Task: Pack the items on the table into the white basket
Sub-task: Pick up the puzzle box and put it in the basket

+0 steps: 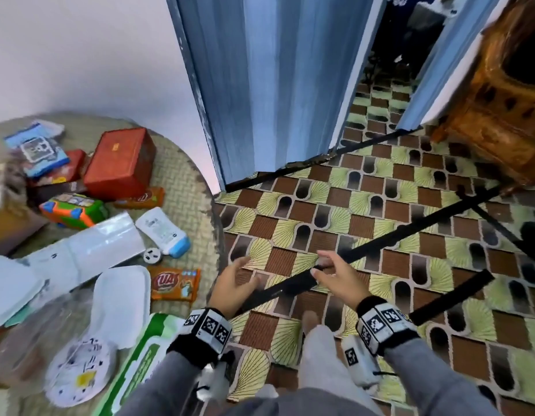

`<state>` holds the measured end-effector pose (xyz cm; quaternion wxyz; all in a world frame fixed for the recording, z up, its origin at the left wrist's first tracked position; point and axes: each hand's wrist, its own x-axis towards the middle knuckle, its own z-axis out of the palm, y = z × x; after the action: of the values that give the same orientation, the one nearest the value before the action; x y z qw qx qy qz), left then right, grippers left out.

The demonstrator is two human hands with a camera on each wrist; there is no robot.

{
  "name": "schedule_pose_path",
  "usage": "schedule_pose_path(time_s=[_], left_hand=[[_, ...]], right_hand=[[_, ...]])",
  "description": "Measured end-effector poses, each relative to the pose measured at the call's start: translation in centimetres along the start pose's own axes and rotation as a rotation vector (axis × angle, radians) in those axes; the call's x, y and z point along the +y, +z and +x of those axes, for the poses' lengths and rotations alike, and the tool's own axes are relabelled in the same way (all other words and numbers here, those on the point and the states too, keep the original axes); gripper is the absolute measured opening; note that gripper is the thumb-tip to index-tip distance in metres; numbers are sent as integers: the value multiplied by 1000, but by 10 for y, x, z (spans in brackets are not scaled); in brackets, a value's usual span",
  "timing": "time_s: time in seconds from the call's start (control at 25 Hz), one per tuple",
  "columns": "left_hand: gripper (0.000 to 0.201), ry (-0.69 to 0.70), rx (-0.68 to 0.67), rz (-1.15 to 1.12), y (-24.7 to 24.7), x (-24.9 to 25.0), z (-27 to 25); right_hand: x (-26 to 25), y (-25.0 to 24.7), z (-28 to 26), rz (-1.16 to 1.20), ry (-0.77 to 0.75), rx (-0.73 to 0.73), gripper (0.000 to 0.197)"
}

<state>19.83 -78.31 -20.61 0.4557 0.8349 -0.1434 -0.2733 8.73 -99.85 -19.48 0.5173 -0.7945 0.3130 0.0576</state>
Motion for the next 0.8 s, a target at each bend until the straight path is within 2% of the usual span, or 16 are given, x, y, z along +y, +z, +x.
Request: schedule_pose_path(time_s=[0.16,0.4,0.56,0.8], left_hand=[[52,-57,124,-118,-17,9,35],[48,-220,516,-266,-40,23,84],[45,-274,716,-322,-54,26,93],[43,-349,938,-359,-102,18,97]], right_hand=[[-31,-5,76,-78,-75,-134,45],[-105,-14,189,-252,-217,-483,52],[-151,2,231,-370,-363,-604,49],[-219,68,256,-400,-517,-779,47]])
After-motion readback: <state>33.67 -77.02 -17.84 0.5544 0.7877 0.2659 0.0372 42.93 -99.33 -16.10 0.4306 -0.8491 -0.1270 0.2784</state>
